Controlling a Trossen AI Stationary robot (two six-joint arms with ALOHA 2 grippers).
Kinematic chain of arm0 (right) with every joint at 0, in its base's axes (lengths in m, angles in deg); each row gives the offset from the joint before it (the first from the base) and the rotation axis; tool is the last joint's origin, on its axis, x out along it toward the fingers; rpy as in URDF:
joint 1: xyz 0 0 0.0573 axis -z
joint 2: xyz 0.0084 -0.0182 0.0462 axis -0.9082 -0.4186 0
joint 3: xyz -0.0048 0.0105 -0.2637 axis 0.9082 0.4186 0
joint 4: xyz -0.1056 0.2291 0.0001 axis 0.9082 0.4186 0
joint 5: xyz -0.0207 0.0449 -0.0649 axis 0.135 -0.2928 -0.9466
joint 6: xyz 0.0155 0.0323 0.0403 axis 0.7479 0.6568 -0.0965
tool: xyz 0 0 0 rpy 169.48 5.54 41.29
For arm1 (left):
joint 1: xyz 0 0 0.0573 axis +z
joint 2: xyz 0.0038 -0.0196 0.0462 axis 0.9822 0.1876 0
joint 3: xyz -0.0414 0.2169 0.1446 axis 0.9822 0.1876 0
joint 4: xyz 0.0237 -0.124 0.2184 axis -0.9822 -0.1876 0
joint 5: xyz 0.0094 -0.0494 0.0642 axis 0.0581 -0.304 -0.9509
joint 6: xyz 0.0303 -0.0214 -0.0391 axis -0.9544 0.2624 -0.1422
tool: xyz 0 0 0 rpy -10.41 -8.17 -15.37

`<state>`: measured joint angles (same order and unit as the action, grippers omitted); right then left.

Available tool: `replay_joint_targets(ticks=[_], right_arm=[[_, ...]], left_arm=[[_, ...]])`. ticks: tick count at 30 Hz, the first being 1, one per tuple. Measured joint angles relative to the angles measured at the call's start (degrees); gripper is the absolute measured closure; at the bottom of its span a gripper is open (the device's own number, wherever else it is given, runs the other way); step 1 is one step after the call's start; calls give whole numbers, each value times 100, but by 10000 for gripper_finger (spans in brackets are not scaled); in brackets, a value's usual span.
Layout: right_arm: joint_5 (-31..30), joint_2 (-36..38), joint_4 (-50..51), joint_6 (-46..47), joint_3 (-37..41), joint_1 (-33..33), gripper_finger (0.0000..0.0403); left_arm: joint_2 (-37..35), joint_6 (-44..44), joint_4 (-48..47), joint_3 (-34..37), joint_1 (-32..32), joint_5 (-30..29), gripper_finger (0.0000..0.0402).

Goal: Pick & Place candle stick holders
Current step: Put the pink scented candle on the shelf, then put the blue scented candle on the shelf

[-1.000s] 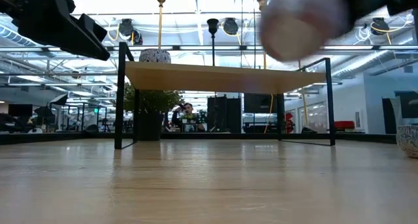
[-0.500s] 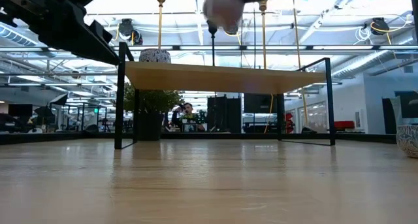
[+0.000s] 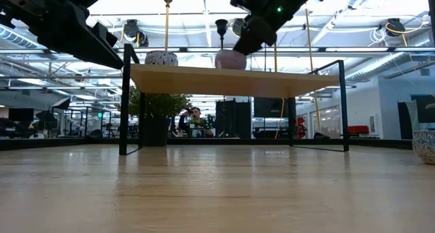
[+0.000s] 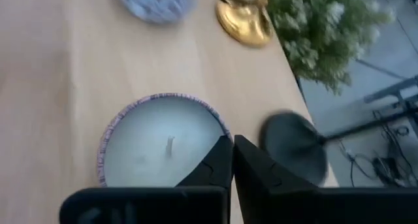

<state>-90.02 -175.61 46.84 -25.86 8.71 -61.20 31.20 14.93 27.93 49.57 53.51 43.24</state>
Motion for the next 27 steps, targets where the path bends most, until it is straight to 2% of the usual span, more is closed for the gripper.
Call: replay_joint_targets(ticks=[7, 14, 18, 23, 27], right_arm=[[-19, 11, 55, -1, 31, 222, 392], [517, 12, 63, -15, 33, 255, 352], [552, 11, 43, -37, 33, 247, 323], [495, 11, -33, -222, 35, 218, 279], [11, 33, -293, -438, 39, 97, 247]], left_arm=[[0, 17, -2, 0, 0, 0, 309], [0, 45, 0, 0, 0, 0, 309], [0, 141, 0, 0, 0, 0, 309], [0, 149, -1, 0, 0, 0, 309], [0, 216, 0, 0, 0, 0, 309]])
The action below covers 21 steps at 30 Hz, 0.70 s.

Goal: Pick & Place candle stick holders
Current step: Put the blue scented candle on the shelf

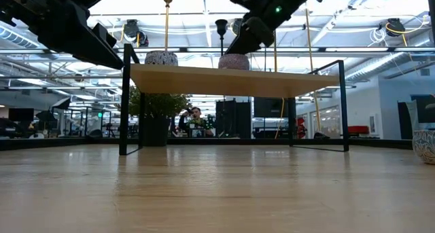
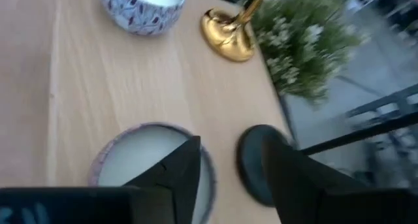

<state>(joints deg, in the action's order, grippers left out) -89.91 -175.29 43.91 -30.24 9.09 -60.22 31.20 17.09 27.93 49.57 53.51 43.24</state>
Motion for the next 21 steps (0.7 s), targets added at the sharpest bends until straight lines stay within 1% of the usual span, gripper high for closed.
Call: replay_joint_targets(ticks=[2, 4, 8, 11, 15, 19, 21], right_arm=[[-220, 95, 9, -145, 2, -85, 236], [-251, 208, 17, -201, 0, -181, 227], [-224, 604, 435, 212, 5, -478, 220], [-209, 989, 1155, 786, 5, -739, 223], [-194, 1380, 2409, 1598, 5, -1156, 229], [-163, 1702, 3716, 2905, 3, -1616, 231], [-28, 1824, 4263, 3593, 88, -1818, 230]], left_arm=[[0, 59, -1, 0, 0, 0, 309], [0, 110, -5, 0, 0, 0, 309], [0, 118, -3, 0, 0, 0, 309], [0, 132, 8, 0, 0, 0, 309], [0, 144, 39, 0, 0, 0, 309], [0, 146, 123, 0, 0, 0, 309], [0, 146, 169, 0, 0, 0, 309]])
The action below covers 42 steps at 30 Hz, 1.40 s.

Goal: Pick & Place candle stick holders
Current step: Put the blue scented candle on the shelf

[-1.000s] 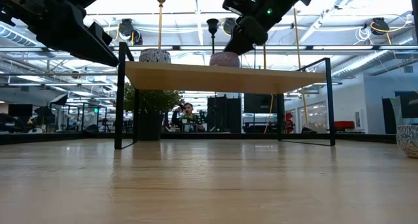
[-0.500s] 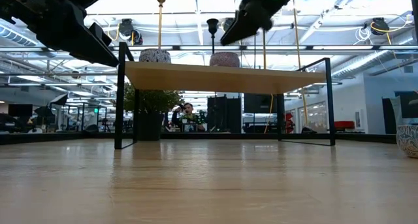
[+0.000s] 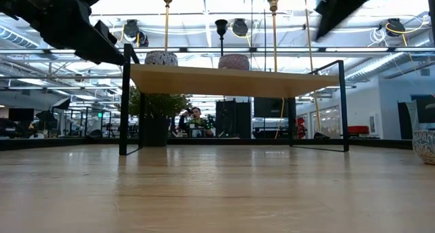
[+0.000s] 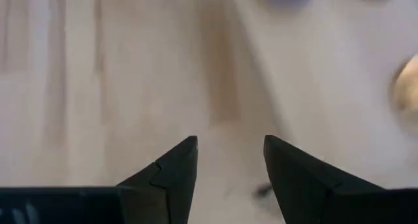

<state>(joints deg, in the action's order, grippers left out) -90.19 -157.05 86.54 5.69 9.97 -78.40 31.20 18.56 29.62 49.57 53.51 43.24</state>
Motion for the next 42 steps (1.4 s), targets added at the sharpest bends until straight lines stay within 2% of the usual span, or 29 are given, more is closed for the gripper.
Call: replay_joint_targets(ticks=[3, 9, 13, 17, 32, 42], right_arm=[[452, 229, 248, 853, 423, -247, 230], [1061, 578, -291, 2145, 1829, -627, 232], [1488, 633, -782, 2697, 2696, -768, 232], [2061, 571, -1293, 3122, 3246, -869, 232], [2045, 511, -2025, 3223, 3285, -959, 236], [2026, 19, -2006, 2934, 3302, -957, 240]], left_arm=[[0, -10, 52, 0, 0, -2, 309], [0, -61, 132, 0, 0, -6, 309], [0, -178, 177, 0, 0, -9, 309], [0, -264, 181, 0, 1, -15, 309], [0, -267, 179, 0, 308, -13, 309], [0, -234, 162, 0, 315, 79, 309]])
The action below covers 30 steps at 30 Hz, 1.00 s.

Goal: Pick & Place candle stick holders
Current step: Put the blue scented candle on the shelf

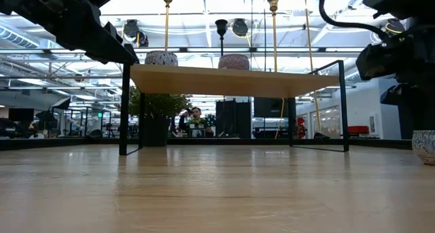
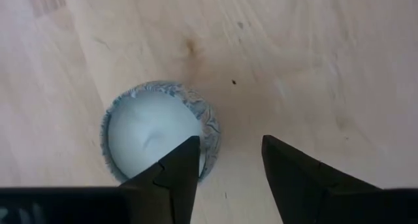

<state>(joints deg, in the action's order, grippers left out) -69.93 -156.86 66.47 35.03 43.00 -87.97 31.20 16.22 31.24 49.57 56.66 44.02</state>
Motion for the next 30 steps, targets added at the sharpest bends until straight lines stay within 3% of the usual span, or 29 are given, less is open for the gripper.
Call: replay_joint_targets(ticks=[4, 11, 21, 27, 30], right_arm=[[-128, -2, -28, -207, 0, 0, 274], [-141, 5, -93, -281, 1, 15, 390], [-551, 2, -1145, -889, -133, 13, 398], [-1526, 2, -1141, -1661, -934, 78, 400], [-1648, -32, -764, -2069, -1527, 236, 401]], left_arm=[[0, 0, -7, 0, 0, 73, 309], [0, 0, -12, 0, 0, 74, 309], [0, 0, -38, 0, 0, 72, 309], [0, 0, -38, 0, 0, 72, 309], [0, -2, -36, 0, 0, 72, 309]])
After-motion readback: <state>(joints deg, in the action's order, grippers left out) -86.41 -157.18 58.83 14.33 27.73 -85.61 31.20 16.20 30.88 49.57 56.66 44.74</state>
